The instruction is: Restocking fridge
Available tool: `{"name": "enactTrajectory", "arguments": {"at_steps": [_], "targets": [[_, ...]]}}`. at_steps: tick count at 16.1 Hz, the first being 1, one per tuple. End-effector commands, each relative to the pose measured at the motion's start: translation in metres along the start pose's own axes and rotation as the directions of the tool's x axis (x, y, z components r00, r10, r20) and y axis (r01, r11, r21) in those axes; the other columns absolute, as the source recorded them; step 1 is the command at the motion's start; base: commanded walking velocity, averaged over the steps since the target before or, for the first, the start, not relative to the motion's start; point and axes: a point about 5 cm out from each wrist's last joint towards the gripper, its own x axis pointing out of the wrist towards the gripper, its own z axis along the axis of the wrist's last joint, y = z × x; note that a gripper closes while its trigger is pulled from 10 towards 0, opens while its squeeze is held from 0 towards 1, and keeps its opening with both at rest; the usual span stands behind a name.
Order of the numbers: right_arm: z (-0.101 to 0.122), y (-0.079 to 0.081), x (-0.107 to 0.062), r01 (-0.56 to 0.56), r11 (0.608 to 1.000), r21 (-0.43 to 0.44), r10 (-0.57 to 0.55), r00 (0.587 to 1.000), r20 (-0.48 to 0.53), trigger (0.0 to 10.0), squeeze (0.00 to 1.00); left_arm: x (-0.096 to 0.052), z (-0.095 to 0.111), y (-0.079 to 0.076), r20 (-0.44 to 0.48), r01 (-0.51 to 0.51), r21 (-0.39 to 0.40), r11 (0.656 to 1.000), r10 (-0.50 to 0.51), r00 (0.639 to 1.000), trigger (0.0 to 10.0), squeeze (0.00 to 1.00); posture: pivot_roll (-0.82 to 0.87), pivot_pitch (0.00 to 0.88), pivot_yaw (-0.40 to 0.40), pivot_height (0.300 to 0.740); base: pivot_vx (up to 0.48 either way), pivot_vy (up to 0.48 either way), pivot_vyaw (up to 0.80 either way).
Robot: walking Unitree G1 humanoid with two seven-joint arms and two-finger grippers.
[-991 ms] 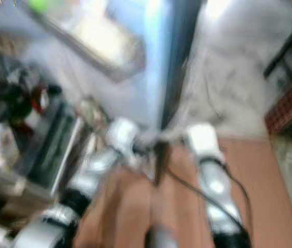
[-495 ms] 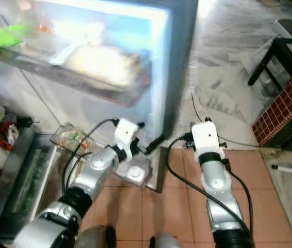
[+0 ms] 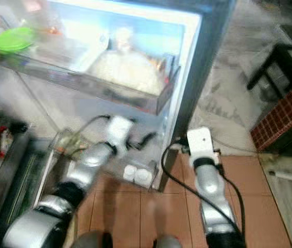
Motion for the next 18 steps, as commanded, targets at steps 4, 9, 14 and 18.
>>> {"name": "enactTrajectory", "arguments": {"at_steps": [4, 9, 14, 18], "targets": [[0.004, 0.000, -0.002, -0.006, 1.000, 0.000, 0.006, 1.000, 0.011, 10.0, 0.00, 0.009, 0.008, -0.006, 0.012, -0.014, 0.010, 1.000, 0.014, 1.000, 10.0, 0.00, -0.03, 0.078, 0.006, 0.740, 0.457, 0.000, 0.00], [0.004, -0.001, -0.003, -0.006, 1.000, 0.005, 0.006, 1.000, 0.000, 10.0, 0.00, 0.004, 0.001, 0.002, -0.016, -0.109, 0.047, 0.993, 0.110, 0.994, 10.0, 0.00, -0.04, 0.076, 0.007, 0.740, 0.142, 0.000, 0.00], [0.008, 0.005, -0.004, -0.077, 0.995, 0.066, 0.077, 0.997, 0.001, 10.0, 0.00, -0.045, -0.020, 0.044, 0.002, -0.346, 0.074, 0.935, 0.347, 0.938, 10.0, 0.00, -0.01, 0.078, 0.004, 0.740, 0.000, 0.000, 0.00], [0.025, 0.013, 0.007, -0.161, 0.984, 0.077, 0.154, 0.984, 0.087, 10.0, 0.00, -0.074, -0.016, 0.062, 0.046, -0.462, 0.057, 0.885, 0.460, 0.887, 10.0, 0.00, 0.01, 0.075, -0.002, 0.740, 0.000, 0.000, 0.20]]}}
